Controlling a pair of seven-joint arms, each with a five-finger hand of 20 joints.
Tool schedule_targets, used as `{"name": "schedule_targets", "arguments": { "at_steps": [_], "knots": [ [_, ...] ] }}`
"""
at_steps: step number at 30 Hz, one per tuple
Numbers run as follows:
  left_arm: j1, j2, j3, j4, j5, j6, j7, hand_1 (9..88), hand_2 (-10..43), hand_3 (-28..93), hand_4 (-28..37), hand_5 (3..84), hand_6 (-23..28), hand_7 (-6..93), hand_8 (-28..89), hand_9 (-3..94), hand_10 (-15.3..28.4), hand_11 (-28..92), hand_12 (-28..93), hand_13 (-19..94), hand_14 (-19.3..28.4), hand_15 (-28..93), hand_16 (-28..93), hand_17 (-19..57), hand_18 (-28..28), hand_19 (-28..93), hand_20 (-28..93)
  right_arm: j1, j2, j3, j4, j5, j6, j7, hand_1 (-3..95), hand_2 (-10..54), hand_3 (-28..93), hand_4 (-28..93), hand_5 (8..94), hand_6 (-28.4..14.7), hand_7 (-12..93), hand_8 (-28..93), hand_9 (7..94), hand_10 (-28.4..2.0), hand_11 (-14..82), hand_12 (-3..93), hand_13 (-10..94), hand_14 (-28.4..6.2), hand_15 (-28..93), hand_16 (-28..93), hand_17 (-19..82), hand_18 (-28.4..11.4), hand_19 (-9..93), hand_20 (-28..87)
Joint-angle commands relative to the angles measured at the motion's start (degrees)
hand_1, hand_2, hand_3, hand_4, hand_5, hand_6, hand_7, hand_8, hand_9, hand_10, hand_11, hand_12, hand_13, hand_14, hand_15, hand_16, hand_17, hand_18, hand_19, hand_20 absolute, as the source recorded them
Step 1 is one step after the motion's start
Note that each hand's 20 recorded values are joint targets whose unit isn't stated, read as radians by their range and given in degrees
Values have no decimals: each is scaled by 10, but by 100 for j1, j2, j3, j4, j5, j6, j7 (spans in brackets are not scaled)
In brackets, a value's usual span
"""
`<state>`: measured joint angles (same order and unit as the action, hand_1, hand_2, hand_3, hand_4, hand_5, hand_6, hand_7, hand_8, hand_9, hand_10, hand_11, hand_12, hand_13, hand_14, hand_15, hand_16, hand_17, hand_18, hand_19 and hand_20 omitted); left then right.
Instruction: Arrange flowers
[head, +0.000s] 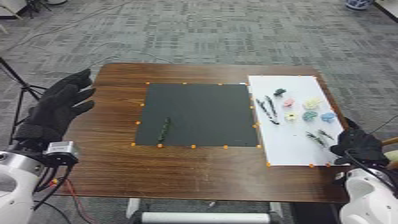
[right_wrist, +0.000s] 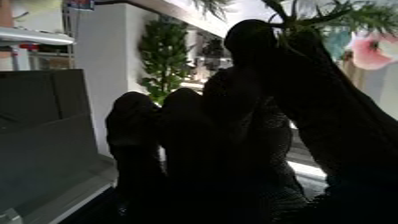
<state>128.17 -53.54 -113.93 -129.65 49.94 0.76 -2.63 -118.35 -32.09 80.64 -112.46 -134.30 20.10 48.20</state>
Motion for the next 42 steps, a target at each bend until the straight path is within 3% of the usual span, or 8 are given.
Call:
{"name": "schedule_targets", "arguments": {
  "at_steps": [1,12,21,25,27,31,34,42],
  "knots": [
    [125,-63,-170,-94,-15,94,-39,237,-43,664,-283,192,15,199,-96,134,85,173,197,42,114,401,-47,-125,184,373,115,577,163,-266,-370,-126,586,-52,395,-67,858,-176,723,6,522,227,783,-90,592,571,718,-96,811,437,386,-228,932,604],
    [28,-46,-150,-83,-10,116,-56,236,-43,663,-283,193,14,199,-96,134,84,172,196,42,114,401,-47,-125,184,372,115,3440,-78,-2827,-474,-471,1258,-22,352,-42,877,-112,708,14,585,272,805,-81,645,592,755,-85,822,437,429,-229,932,653],
    [17,-74,-130,-69,-11,90,-95,236,-44,664,-283,192,14,198,-95,135,84,172,197,43,114,400,-47,-126,184,373,115,4585,-1482,-3918,-97,171,1129,-442,354,-54,878,-100,722,13,572,274,813,-79,639,595,762,-86,821,441,437,-232,932,664],
    [-22,14,-73,-15,-23,123,136,235,-45,665,-283,193,14,198,-95,135,84,171,198,42,114,400,-47,-126,185,373,116,4633,-2177,-4116,352,363,776,-624,358,-57,875,-102,724,12,567,275,813,-79,638,595,762,-86,821,442,438,-232,932,666],
    [-16,49,19,41,-112,306,336,231,-49,668,-283,192,14,199,-94,134,84,172,198,43,114,400,-47,-126,184,373,116,4732,-2373,-4310,598,319,660,-588,359,-58,875,-102,724,10,566,275,813,-79,638,596,761,-86,821,443,438,-232,932,666],
    [297,-196,-166,77,-329,473,310,227,-53,673,-283,192,14,200,-95,136,84,174,200,44,113,400,-46,-123,183,371,116,5176,-2560,-4925,960,363,556,-498,361,-58,873,-105,725,9,562,273,811,-80,635,599,760,-86,820,445,436,-232,932,667],
    [583,-289,-431,31,-461,433,239,229,-56,673,-283,193,14,200,-95,137,84,175,199,45,113,400,-46,-123,184,371,116,5448,-2715,-5252,1156,323,335,-437,363,-60,873,-106,726,9,560,271,811,-80,633,600,761,-86,820,445,435,-232,932,667],
    [713,-255,-588,-100,-430,290,138,228,-61,674,-283,195,16,196,-94,138,84,177,197,44,113,398,-45,-123,184,371,117,5848,-3349,-5773,1771,284,-240,-164,362,-66,872,-95,733,11,555,264,818,-79,631,597,765,-86,821,440,442,-233,932,668]
  ]
}}
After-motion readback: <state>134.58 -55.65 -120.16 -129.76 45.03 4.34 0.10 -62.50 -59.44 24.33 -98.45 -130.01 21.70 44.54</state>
